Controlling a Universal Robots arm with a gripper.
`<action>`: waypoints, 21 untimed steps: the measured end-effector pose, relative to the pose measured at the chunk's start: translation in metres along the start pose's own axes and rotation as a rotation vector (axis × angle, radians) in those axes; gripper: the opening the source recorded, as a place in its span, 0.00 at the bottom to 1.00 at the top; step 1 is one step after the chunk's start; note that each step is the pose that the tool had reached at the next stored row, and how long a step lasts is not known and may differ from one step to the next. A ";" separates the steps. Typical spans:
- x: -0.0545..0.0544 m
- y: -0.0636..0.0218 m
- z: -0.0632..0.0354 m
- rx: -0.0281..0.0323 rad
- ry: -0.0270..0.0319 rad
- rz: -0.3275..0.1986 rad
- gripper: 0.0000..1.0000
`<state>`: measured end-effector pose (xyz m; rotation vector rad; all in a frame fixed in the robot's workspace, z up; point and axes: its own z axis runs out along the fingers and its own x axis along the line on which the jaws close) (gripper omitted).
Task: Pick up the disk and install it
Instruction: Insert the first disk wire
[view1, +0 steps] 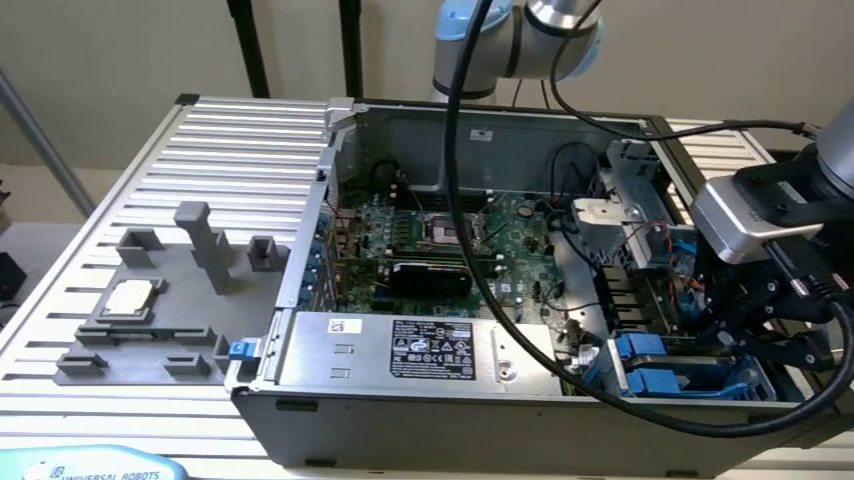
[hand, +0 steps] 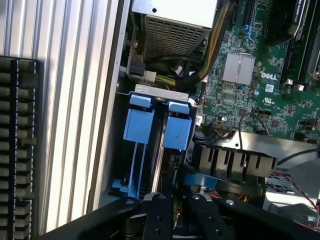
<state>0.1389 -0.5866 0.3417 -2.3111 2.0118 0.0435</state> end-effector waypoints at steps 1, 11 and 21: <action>0.000 0.0000 0.0004 0.0005 0.0028 0.005 0.17; -0.002 0.0009 0.0018 0.0094 0.0116 0.044 0.17; -0.002 0.0050 0.0023 0.0208 0.0168 0.088 0.17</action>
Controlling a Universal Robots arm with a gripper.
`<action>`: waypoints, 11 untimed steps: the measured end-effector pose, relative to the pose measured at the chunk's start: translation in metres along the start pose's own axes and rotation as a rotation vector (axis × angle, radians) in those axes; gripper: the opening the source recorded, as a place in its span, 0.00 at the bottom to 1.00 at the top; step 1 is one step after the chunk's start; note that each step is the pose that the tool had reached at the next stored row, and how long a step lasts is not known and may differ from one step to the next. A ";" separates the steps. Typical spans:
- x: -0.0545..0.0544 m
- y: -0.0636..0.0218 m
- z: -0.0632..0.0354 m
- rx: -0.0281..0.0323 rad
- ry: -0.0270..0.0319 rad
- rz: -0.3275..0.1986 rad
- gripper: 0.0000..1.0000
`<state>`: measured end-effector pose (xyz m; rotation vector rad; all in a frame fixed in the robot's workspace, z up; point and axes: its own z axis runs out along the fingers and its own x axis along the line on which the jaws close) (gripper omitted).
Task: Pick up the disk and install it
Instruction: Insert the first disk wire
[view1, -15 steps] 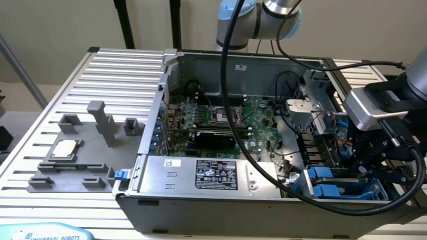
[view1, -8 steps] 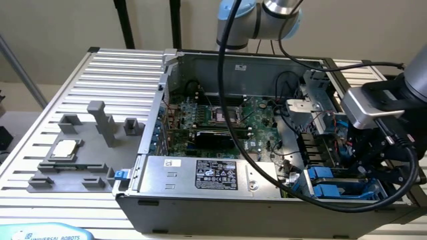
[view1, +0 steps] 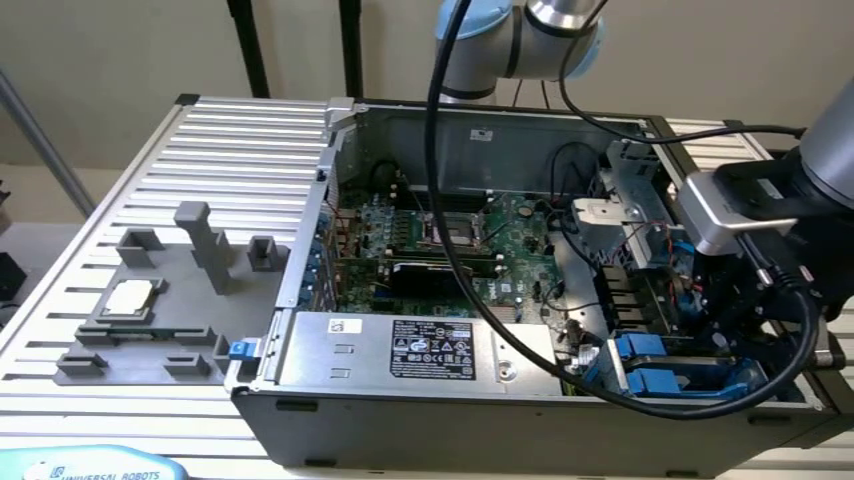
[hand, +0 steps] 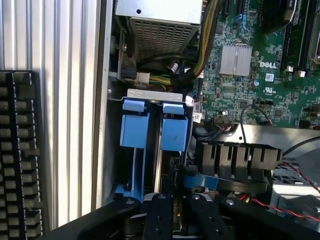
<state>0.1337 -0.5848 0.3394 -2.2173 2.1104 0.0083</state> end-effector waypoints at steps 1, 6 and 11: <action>0.000 0.0000 0.0000 0.0006 0.0004 0.006 0.17; 0.000 0.0001 0.0003 0.0036 0.0032 0.049 0.17; -0.001 0.0001 0.0005 0.0058 0.0048 0.076 0.17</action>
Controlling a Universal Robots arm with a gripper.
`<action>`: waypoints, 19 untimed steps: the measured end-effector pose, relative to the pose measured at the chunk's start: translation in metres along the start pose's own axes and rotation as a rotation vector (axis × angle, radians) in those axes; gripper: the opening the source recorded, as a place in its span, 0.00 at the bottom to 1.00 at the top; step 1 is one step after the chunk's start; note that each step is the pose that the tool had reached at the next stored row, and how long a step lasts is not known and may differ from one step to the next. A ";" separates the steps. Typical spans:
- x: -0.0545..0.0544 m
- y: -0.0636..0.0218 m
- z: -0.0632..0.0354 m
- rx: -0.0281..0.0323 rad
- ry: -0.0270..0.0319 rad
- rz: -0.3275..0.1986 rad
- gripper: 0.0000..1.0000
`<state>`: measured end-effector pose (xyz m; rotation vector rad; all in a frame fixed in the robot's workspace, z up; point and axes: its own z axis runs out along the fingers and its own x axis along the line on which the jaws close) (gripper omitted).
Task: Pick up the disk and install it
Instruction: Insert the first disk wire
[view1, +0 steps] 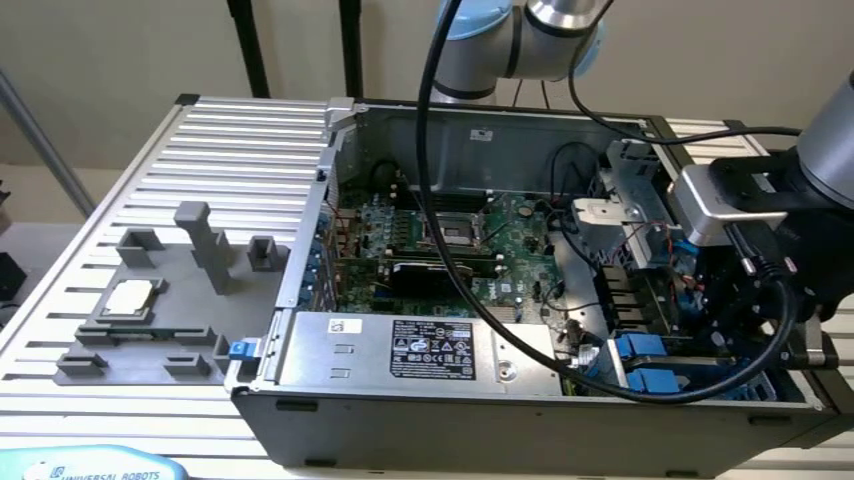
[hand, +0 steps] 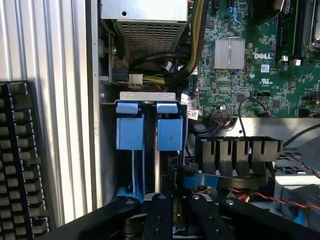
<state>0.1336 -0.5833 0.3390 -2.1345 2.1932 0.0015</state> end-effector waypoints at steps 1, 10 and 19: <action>-0.001 0.0000 0.0001 0.0004 0.0000 0.004 0.17; -0.006 0.0002 0.0006 0.0022 0.0071 0.028 0.17; -0.008 0.0003 0.0021 0.0033 0.0208 0.037 0.17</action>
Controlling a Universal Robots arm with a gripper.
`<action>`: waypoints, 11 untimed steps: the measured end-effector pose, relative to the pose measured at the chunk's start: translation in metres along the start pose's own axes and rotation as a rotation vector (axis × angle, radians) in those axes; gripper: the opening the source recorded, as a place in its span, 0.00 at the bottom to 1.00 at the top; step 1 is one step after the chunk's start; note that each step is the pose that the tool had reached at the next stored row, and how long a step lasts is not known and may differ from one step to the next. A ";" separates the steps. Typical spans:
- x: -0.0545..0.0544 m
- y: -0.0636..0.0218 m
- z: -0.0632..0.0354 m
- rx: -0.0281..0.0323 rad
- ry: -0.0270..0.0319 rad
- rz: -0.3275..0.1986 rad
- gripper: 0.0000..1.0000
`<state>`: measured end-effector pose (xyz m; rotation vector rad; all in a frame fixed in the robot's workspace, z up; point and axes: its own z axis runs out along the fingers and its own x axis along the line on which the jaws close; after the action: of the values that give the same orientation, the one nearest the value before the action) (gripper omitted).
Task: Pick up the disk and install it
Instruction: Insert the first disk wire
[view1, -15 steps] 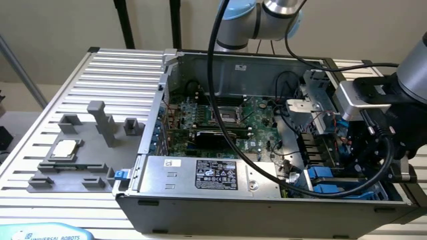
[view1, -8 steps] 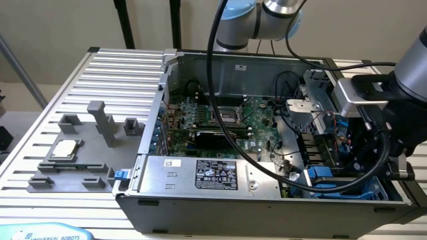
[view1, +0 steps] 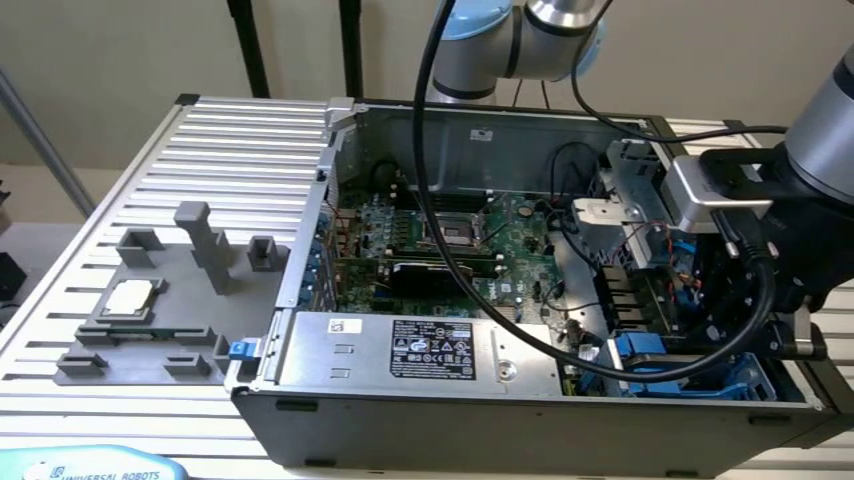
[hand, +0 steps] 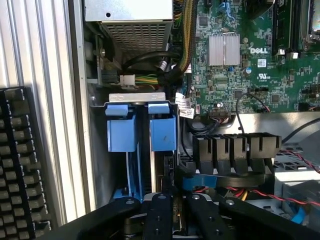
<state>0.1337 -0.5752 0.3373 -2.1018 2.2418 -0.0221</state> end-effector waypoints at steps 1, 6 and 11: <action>0.000 0.0000 0.0000 0.0001 0.0018 0.000 0.17; -0.001 -0.0004 0.0015 0.0004 0.0061 0.001 0.17; -0.002 -0.0011 0.0036 0.0005 0.0079 0.001 0.17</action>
<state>0.1350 -0.5736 0.3339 -2.1044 2.2467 -0.0309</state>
